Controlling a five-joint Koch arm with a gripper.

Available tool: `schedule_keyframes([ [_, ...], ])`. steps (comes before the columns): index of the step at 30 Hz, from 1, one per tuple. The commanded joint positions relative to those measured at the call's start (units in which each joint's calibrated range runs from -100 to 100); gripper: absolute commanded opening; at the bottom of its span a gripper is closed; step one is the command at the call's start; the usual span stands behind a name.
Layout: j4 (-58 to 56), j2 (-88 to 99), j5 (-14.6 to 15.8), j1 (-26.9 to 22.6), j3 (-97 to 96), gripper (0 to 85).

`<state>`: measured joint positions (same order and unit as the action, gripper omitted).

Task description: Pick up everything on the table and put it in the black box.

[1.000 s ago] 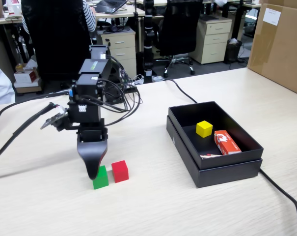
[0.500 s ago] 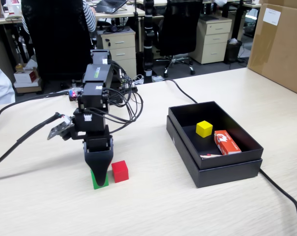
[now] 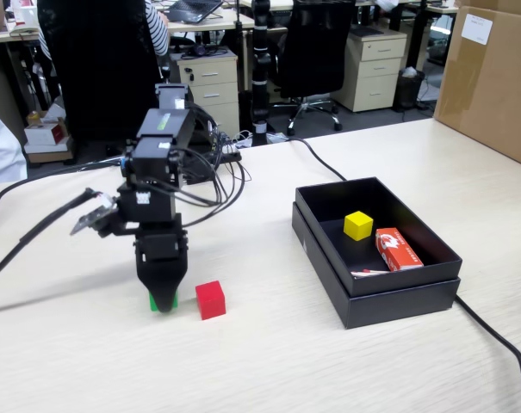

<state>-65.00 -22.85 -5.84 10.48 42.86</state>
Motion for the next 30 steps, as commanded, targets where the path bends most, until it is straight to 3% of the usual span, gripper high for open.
schedule_keyframes([
  [1,-0.9,16.3,0.2,-0.1,-3.1,0.9],
  [10,-1.4,52.4,1.7,-7.1,-31.9,0.9],
  [15,-1.0,64.4,3.4,-13.9,-42.1,0.9],
  [20,-1.0,66.9,5.4,-19.7,-41.9,2.8],
  [22,-1.0,65.9,5.7,-21.7,-40.4,14.6],
  [30,-1.0,45.6,7.6,-25.0,-19.8,14.0],
])
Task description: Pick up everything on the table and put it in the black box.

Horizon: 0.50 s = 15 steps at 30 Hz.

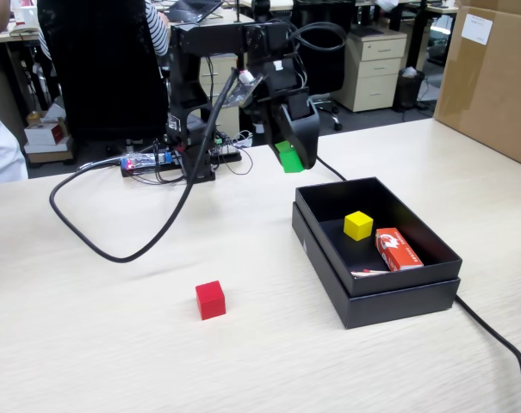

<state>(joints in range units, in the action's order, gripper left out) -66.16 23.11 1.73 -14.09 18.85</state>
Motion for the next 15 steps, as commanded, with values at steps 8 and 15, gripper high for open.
schedule_keyframes([
  [8,0.2,-29.7,0.5,-0.7,29.4,0.9],
  [15,0.2,-40.4,0.9,-1.0,32.3,0.9],
])
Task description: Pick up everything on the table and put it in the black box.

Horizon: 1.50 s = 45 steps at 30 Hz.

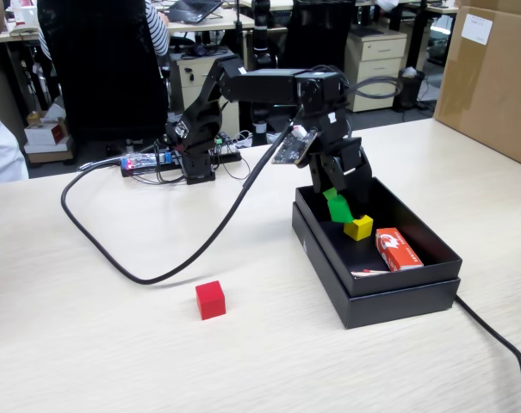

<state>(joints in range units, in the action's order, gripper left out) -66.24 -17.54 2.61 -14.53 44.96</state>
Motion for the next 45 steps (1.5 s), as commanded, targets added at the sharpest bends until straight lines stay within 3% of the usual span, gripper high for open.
schedule_keyframes([
  [1,0.3,-0.6,0.1,-0.6,6.3,0.9],
  [4,0.3,-4.8,1.7,-0.9,5.1,1.2],
  [6,0.3,-5.6,1.7,-0.9,2.6,11.6],
  [9,0.3,-6.2,1.7,-0.7,1.0,12.5],
  [13,0.3,-5.9,1.6,-0.5,-0.5,28.2],
  [16,0.3,-4.5,1.6,-0.4,-0.5,31.5],
  [19,0.3,-0.1,1.6,-0.4,-1.5,45.6],
  [27,0.3,22.1,1.3,1.8,-1.6,45.6],
  [32,0.3,33.3,0.0,5.8,-6.1,45.6],
  [38,0.3,33.0,-3.5,13.0,-12.8,46.8],
  [45,0.3,29.5,-4.7,17.2,-18.5,49.5],
])
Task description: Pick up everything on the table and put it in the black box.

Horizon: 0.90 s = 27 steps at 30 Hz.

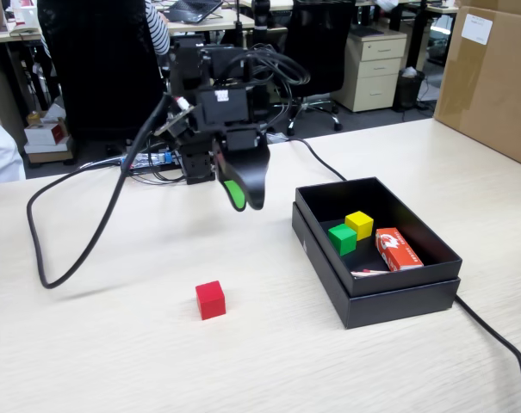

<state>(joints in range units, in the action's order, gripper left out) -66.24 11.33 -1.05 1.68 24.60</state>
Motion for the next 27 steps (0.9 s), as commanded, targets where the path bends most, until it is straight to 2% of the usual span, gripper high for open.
schedule_keyframes([
  [1,0.3,-0.1,-1.0,1.4,1.7,49.5],
  [16,3.0,-23.4,-1.8,4.3,10.4,48.8],
  [27,3.9,-31.5,-2.0,3.8,15.5,47.7],
])
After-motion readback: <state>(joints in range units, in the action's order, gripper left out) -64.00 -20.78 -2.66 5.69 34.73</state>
